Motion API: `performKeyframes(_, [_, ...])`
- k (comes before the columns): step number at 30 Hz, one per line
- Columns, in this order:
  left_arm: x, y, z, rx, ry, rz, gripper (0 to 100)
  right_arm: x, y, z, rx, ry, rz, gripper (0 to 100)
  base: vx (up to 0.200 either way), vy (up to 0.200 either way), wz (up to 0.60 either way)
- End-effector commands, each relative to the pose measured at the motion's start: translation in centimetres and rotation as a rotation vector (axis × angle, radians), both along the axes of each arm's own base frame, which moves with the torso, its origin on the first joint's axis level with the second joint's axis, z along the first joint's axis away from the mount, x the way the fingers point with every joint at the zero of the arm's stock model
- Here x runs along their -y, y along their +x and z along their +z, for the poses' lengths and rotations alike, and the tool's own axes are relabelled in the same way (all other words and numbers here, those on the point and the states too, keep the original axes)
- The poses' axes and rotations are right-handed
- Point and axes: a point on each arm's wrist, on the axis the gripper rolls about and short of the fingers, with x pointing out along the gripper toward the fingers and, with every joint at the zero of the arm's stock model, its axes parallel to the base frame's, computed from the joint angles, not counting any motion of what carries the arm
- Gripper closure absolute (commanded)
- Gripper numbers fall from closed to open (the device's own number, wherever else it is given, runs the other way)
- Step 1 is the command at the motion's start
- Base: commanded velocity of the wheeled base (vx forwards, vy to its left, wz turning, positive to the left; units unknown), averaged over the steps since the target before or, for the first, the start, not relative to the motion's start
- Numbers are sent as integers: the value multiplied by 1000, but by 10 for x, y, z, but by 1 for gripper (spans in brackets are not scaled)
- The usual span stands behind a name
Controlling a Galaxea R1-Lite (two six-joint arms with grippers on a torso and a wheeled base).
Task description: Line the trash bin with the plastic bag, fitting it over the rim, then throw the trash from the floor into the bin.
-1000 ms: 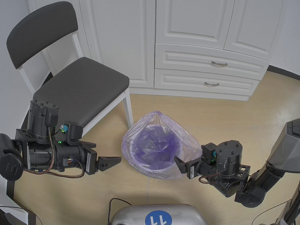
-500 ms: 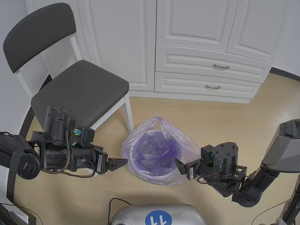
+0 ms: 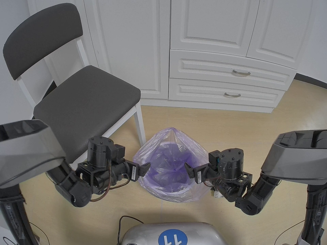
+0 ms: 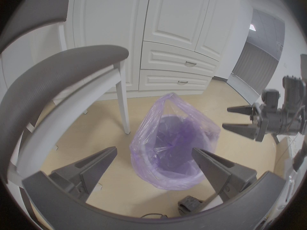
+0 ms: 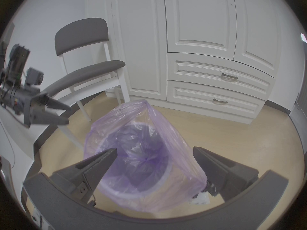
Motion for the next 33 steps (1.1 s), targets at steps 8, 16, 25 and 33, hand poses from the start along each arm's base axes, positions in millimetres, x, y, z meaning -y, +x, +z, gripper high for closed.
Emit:
performKeyframes(8, [13,45,-74,-23,41,77,0,14,61,-34,3,-32,-96,0,0,0,0])
performKeyframes(16, [5,66,-72,15,21,116,0,23,65,-49,-38,-83,-111,0,0,0,0])
performKeyframes(25, [-8,95,-73,42,1,174,0,26,75,-64,-50,-103,-125,0,0,0,0])
performKeyframes(33, [-18,102,-71,55,-5,203,0,34,88,-65,-33,-93,-162,0,0,0,0])
